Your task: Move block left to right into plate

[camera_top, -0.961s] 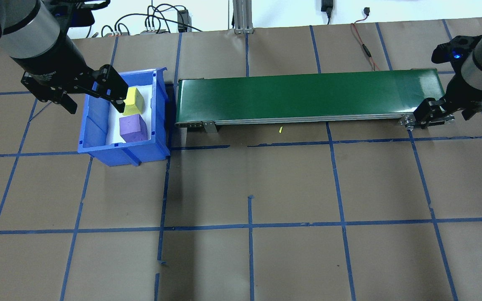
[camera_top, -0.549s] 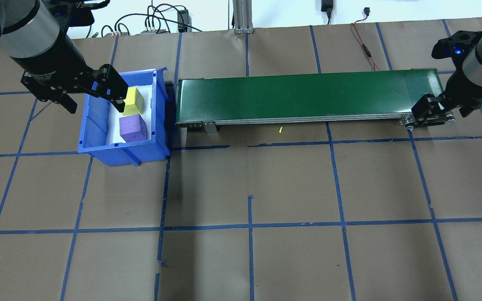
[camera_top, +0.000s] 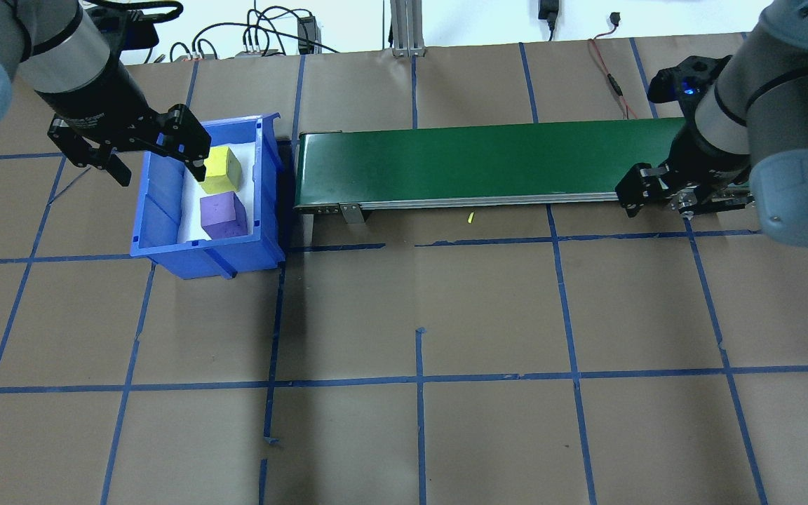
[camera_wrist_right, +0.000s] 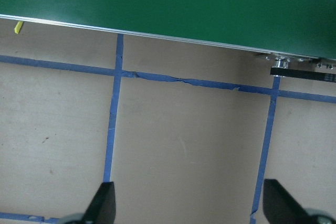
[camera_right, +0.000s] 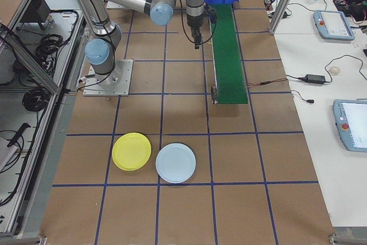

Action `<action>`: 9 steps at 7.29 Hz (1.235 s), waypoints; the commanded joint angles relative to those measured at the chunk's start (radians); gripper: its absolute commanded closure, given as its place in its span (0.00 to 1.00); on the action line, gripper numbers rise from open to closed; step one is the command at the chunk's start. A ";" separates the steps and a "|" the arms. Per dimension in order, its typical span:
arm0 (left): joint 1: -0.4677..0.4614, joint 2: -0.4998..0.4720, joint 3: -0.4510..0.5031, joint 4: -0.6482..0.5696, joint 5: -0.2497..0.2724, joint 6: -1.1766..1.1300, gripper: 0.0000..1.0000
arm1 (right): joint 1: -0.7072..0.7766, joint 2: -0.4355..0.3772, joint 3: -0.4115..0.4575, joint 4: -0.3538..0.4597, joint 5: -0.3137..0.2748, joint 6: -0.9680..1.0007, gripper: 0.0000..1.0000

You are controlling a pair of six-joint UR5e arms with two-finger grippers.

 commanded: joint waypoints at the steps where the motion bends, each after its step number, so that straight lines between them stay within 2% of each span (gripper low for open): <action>1: 0.062 -0.156 0.010 0.156 -0.004 0.012 0.00 | 0.043 -0.008 0.010 0.008 -0.014 0.009 0.00; 3: 0.062 -0.276 -0.010 0.277 -0.001 -0.005 0.00 | 0.046 -0.013 0.020 0.039 -0.026 0.014 0.00; 4: 0.059 -0.299 -0.025 0.285 -0.010 -0.034 0.00 | 0.046 -0.013 0.017 0.059 -0.026 0.009 0.00; 5: 0.051 -0.303 -0.054 0.329 -0.070 -0.139 0.00 | 0.046 -0.013 0.019 0.059 -0.023 0.011 0.00; 7: 0.061 -0.307 -0.082 0.351 -0.064 -0.055 0.00 | 0.046 -0.014 0.019 0.062 -0.026 0.009 0.00; 9: 0.061 -0.361 -0.095 0.370 -0.061 -0.054 0.00 | 0.046 -0.014 0.019 0.062 -0.027 0.011 0.00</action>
